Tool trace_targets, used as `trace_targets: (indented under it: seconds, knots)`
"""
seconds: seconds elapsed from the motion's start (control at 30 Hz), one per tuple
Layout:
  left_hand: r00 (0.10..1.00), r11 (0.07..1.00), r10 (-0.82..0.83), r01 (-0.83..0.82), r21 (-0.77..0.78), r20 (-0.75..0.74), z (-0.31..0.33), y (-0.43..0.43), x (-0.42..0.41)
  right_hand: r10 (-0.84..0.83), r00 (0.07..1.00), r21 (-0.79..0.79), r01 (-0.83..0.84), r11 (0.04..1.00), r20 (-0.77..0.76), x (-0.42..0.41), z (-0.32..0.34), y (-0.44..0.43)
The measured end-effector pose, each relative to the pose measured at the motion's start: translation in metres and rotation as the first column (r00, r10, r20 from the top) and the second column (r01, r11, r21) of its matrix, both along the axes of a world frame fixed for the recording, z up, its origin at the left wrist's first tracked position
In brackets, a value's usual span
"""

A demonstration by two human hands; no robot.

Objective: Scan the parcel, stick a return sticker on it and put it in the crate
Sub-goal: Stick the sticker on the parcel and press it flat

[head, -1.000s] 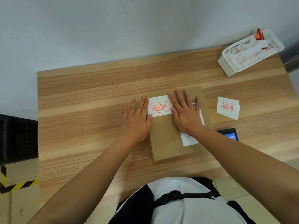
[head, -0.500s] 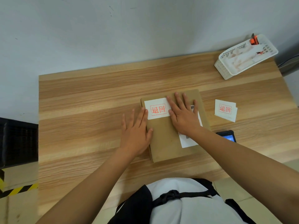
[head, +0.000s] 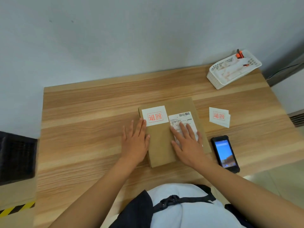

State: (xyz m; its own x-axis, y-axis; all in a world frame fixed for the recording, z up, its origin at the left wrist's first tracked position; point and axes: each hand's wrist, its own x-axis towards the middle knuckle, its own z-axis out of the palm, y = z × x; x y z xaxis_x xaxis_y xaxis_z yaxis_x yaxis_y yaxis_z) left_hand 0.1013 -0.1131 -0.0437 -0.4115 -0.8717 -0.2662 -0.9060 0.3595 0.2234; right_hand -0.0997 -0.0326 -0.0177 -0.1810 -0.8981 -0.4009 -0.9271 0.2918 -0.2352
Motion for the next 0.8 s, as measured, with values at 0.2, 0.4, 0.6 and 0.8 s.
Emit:
trace_targets:
  seconds: [0.2,0.4,0.6,0.8]
  knots:
    - [0.986,0.997,0.061,-0.053,0.054,-0.154,0.004,0.001,-0.003,-0.093,0.992,-0.078,0.099,0.992,0.085,-0.012,0.007,0.005]
    - [0.690,0.894,0.445,-0.313,0.319,-0.570,0.017,0.006,0.008,-0.277,0.901,-0.222,0.360,0.906,0.333,-0.052,0.027,0.017]
    - [0.284,0.588,0.807,-0.319,0.743,-0.518,0.028,0.034,0.006,-0.519,0.447,0.020,0.744,0.668,0.728,-0.098,0.029,0.032]
    - [0.268,0.381,0.911,-0.261,0.887,-0.313,0.026,0.058,-0.009,-0.645,0.290,0.300,0.702,0.645,0.707,-0.125,0.007,0.039]
